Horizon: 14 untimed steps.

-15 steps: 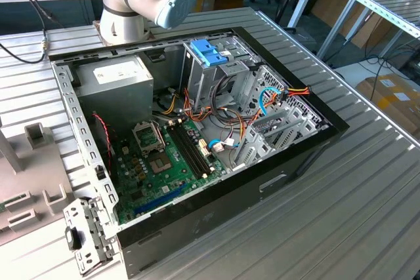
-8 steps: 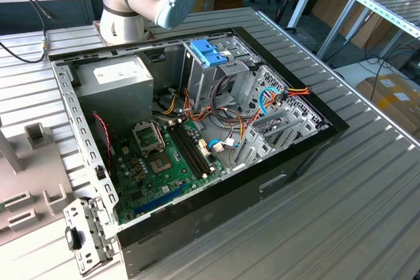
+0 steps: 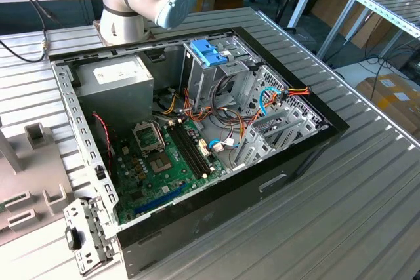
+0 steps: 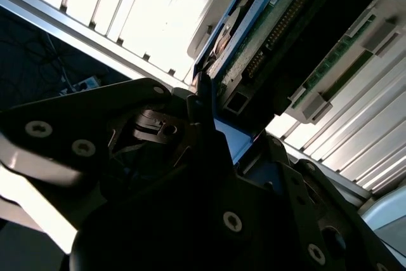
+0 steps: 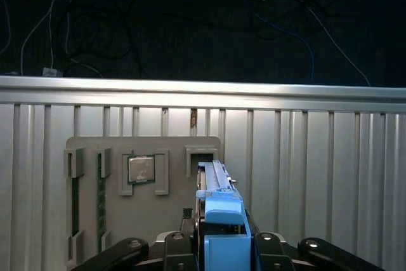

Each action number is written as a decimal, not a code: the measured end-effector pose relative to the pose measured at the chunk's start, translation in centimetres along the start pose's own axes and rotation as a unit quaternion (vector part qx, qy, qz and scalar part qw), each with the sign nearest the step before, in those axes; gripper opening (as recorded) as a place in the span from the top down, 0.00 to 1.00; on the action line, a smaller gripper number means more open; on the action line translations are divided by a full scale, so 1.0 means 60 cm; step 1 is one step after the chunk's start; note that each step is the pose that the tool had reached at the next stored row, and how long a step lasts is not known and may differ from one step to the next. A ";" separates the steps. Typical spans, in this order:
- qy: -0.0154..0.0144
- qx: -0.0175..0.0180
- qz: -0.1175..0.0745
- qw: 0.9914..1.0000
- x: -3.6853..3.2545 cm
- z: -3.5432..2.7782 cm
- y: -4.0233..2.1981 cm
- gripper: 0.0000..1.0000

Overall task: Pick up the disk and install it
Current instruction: 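Pick up the disk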

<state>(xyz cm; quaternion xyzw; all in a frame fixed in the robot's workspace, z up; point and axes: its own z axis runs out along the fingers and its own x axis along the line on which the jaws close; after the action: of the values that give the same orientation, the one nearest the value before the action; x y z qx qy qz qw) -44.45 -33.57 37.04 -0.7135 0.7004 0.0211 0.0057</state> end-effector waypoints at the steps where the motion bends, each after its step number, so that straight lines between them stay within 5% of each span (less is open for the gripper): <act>1: 0.000 0.000 0.000 1.000 0.000 -0.002 0.000 0.63; 14: 0.000 0.000 0.000 1.000 -0.001 -0.020 0.000 0.63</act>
<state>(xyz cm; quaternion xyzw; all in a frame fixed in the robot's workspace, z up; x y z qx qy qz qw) -44.45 -33.57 38.22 -0.7134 0.7004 0.0213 0.0060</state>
